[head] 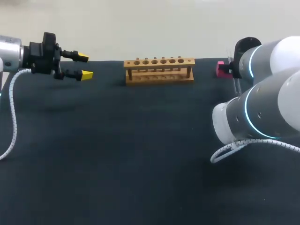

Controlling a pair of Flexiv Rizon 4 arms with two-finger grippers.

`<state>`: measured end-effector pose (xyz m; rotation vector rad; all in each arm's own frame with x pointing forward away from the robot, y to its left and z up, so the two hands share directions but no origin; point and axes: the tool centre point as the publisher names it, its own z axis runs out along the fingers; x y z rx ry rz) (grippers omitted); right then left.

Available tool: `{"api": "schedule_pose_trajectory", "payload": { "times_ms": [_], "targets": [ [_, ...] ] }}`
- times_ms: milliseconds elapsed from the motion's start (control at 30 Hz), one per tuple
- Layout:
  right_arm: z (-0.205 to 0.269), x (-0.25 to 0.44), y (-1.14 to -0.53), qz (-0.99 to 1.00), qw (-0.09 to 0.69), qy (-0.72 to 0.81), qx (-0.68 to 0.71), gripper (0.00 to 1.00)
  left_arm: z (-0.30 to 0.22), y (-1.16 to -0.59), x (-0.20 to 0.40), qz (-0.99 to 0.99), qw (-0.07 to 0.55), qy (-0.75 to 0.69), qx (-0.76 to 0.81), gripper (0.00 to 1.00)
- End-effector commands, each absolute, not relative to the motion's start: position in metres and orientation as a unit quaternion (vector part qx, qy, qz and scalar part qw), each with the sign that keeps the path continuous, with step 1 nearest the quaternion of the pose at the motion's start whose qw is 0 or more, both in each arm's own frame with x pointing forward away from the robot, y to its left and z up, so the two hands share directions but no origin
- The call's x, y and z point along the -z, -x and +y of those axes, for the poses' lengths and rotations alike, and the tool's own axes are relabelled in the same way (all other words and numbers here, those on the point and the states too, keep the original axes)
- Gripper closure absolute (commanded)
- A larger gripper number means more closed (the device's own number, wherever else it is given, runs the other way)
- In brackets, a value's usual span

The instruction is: Grasp the test tube, adjust it, and insert it.

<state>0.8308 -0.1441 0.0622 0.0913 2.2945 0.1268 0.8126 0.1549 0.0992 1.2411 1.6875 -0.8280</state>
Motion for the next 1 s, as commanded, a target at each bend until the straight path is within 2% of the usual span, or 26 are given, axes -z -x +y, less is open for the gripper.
{"api": "schedule_pose_trajectory", "payload": {
  "times_ms": [33,1000],
  "targets": [
    [-0.136,-0.083,-0.813,0.911,0.408,-0.045,-0.037,1.00,0.155,-0.810,-0.098,0.676,0.433,-0.497,0.330,0.00],
    [-0.118,-0.097,-0.804,0.914,0.402,-0.047,-0.026,1.00,0.155,-0.810,-0.098,0.676,0.433,-0.497,0.330,0.00]
  ]
}}
